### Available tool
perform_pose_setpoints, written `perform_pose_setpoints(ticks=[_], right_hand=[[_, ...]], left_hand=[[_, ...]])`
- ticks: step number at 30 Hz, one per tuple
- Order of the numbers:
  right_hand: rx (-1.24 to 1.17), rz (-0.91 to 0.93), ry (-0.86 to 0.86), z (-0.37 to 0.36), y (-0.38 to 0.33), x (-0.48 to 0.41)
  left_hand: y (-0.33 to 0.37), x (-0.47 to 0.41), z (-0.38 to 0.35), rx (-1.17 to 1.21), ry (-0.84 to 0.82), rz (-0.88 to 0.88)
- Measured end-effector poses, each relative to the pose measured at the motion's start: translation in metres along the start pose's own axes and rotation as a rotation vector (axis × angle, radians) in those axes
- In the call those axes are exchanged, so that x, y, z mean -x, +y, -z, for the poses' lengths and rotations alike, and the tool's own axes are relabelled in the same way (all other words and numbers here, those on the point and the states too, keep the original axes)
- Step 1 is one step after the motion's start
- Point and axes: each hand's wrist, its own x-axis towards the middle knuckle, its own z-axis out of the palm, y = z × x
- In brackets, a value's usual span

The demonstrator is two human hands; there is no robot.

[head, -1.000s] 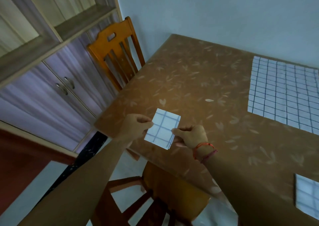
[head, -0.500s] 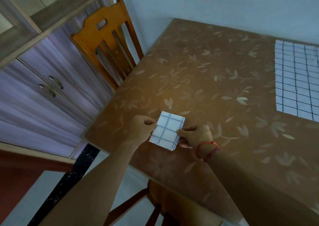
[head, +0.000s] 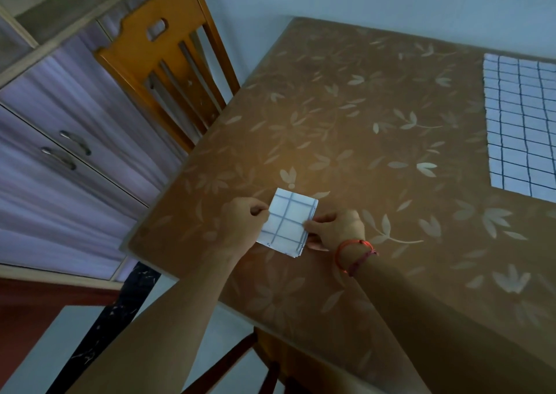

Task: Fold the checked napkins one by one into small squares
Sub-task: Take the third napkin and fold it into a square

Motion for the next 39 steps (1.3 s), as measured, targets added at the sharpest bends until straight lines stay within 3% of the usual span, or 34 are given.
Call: perform_pose_setpoints(ticks=[10,13,16,18,20,25,39], right_hand=[[0.139,0.105,0.049,0.004,0.0,0.003],[0.381,0.334,0.181,0.009,-0.002,0.005],[0.564,0.698,0.267,-0.002,-0.004,0.01],[0.718,0.905,0.235,-0.018,0.0,0.009],[0.918,0.985,0.153,-0.034,0.01,0.005],[1.145,0.929,-0.009,-0.047,0.024,-0.01],[1.33,0.861,0.099,-0.017,0.045,-0.005]], left_hand=[[-0.003,0.0,-0.004,-0.104,0.028,-0.109],[-0.006,-0.003,-0.001,-0.131,0.047,-0.243],[-0.007,-0.008,-0.003,-0.204,-0.019,-0.39],[-0.013,-0.013,-0.01,-0.288,-0.099,-0.488],[-0.023,-0.015,-0.017,-0.379,-0.15,-0.584],[-0.037,-0.017,-0.021,-0.562,-0.207,-0.679],[-0.044,-0.011,-0.016,-0.556,-0.223,-0.68]])
